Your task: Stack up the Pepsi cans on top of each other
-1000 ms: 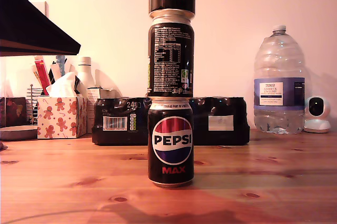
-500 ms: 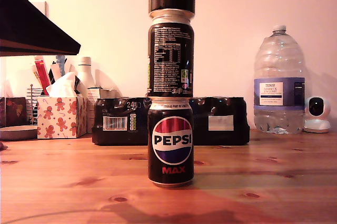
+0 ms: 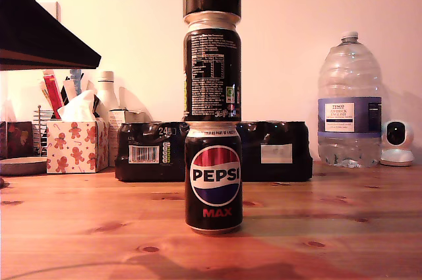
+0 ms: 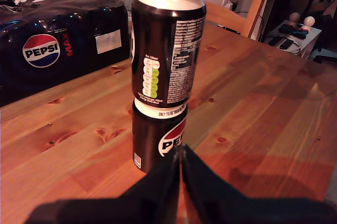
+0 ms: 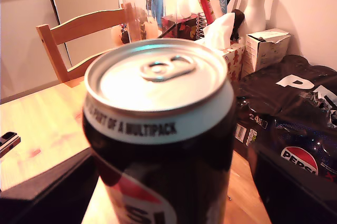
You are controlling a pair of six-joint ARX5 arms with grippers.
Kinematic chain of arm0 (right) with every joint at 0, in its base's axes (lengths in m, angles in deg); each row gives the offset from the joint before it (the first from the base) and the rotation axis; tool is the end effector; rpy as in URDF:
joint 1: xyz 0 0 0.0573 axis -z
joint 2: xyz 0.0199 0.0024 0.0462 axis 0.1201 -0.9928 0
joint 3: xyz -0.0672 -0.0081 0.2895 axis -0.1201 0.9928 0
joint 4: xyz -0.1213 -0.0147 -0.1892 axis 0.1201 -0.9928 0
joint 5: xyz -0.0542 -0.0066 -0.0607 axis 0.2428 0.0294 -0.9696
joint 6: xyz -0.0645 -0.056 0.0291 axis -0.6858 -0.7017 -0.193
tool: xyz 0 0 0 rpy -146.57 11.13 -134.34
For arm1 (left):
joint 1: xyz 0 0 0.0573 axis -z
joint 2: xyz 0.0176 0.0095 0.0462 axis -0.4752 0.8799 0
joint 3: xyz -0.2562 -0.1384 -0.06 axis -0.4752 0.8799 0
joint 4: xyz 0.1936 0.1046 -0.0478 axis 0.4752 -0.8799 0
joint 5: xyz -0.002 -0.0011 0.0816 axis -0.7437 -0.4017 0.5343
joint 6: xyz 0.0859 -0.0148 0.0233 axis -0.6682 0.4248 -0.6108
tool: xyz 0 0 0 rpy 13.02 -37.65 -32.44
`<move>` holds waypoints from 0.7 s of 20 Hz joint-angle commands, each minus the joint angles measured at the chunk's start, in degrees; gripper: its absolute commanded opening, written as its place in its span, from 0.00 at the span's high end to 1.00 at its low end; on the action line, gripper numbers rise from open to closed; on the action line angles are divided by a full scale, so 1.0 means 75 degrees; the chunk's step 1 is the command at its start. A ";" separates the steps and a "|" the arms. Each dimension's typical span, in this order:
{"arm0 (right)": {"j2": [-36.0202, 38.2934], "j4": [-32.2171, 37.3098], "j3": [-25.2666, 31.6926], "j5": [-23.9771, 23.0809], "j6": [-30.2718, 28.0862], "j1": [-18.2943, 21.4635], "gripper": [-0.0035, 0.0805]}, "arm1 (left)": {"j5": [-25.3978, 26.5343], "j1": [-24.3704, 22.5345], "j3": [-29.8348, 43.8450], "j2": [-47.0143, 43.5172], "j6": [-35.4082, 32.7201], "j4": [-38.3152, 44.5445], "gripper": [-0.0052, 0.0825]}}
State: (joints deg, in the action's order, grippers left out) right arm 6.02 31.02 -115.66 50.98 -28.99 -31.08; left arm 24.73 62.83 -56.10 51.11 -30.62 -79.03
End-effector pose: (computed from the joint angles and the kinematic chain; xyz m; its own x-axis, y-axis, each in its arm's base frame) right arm 0.2158 0.1908 0.3470 0.6084 0.7621 -0.2214 -0.7845 0.6197 -0.0229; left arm 0.1090 -0.1055 0.2243 0.5640 -0.7818 -0.2659 0.7749 0.6123 -0.1569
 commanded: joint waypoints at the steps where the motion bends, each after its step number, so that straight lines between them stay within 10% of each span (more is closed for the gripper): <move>1: 0.0017 0.0201 0.0000 0.0003 0.0146 -0.0035 0.02 | 0.0000 0.0015 0.0189 -0.0020 -0.0067 0.0058 0.97; 14: 0.0087 0.0329 -0.0615 0.0187 0.0414 -0.0152 0.02 | 0.0003 0.0015 0.0189 -0.0020 -0.0067 0.0035 0.97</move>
State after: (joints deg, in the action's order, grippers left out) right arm 6.02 33.07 -119.58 52.32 -26.12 -31.87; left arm 24.73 62.83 -56.10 51.11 -30.62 -79.07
